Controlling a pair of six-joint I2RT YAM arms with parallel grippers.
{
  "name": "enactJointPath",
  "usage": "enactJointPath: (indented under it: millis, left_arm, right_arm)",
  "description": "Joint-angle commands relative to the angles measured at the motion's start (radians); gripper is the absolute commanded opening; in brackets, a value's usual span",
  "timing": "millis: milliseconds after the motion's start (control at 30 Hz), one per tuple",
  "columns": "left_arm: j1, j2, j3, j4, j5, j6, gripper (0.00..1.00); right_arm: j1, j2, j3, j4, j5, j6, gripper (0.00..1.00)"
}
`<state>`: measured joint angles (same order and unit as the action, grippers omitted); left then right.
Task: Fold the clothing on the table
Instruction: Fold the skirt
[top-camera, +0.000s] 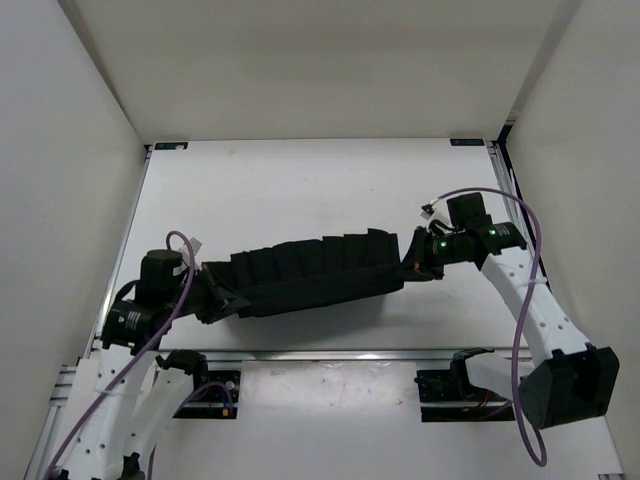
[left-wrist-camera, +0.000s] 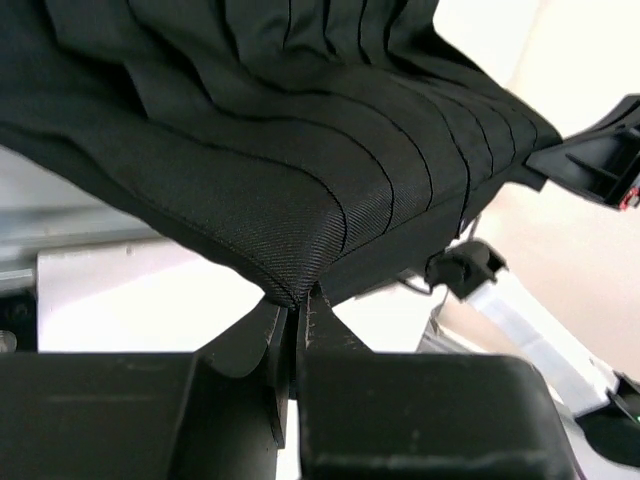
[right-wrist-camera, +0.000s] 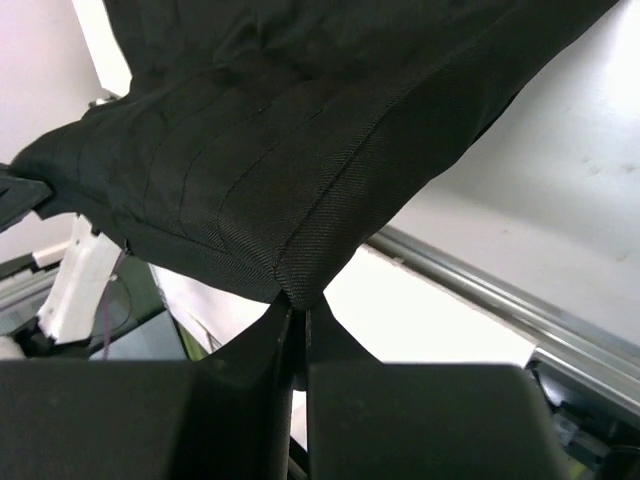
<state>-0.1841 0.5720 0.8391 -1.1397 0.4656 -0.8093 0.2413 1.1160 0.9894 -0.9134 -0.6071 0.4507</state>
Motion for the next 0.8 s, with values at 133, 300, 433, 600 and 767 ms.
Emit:
enactJointPath:
  millis: [133,300,433,600,767]
  left_arm:
    - [-0.025,0.104,0.041,0.164,-0.203,-0.064,0.0]
    - [-0.035,0.147,0.032,0.198,-0.205,-0.082,0.0]
    - [-0.029,0.164,0.02,0.227,-0.203,-0.113,0.0]
    - [-0.026,0.213,0.038,0.282,-0.196,-0.152,0.0]
    - [-0.026,0.288,0.095,0.311,-0.186,-0.179,0.0]
  right_arm:
    - [-0.05,0.125,0.127,0.028,0.171,-0.087,0.01]
    - [-0.022,0.229,0.218,0.016,0.179,-0.086,0.0]
    - [-0.025,0.327,0.304,0.001,0.193,-0.095,0.0]
    - [-0.005,0.482,0.477,-0.031,0.201,-0.102,0.01]
    - [-0.007,0.596,0.615,-0.057,0.193,-0.107,0.0]
